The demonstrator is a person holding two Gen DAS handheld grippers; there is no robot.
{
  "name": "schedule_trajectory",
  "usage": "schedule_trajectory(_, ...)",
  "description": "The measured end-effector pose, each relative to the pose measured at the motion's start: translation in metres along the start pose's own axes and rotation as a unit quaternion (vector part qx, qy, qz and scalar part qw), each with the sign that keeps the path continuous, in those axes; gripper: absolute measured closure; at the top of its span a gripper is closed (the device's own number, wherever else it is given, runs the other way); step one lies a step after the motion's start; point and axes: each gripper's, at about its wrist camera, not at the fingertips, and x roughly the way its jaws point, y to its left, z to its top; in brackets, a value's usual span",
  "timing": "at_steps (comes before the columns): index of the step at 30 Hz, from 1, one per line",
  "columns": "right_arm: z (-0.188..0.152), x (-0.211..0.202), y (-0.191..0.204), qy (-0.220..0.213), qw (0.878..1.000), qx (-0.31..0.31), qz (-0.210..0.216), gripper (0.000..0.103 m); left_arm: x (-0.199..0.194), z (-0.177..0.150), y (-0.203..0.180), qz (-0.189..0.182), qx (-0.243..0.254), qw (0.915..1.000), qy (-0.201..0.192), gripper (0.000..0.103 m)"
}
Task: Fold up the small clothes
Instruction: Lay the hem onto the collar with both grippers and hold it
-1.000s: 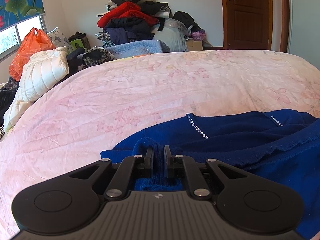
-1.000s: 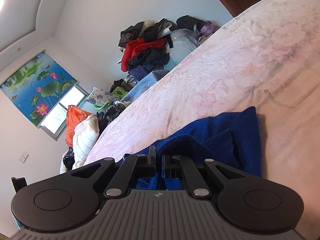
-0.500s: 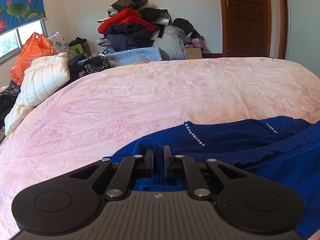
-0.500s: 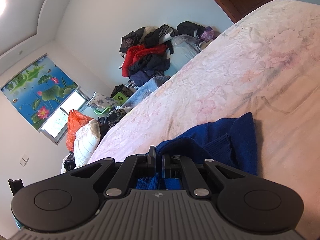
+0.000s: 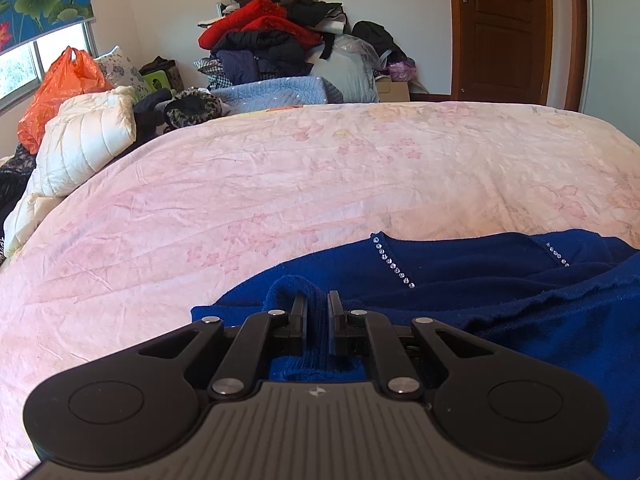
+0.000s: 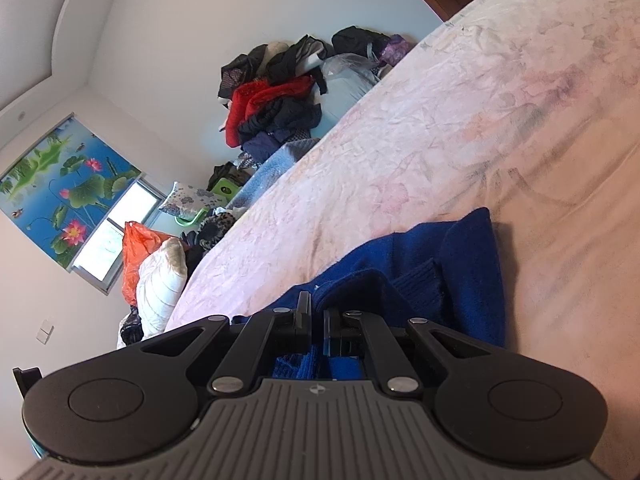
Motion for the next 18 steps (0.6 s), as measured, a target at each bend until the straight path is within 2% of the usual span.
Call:
schedule_trajectory(6,0.004,0.008,-0.003,0.004,1.0,0.0,-0.006,0.095,0.014,0.004,0.003,-0.003,-0.011,0.9998,0.017,0.094)
schedule_trajectory(18,0.004,0.017,-0.009,0.008,1.0,0.003,-0.015,0.095,0.026,0.003,-0.002,0.01,-0.003,0.9997,0.022,0.094)
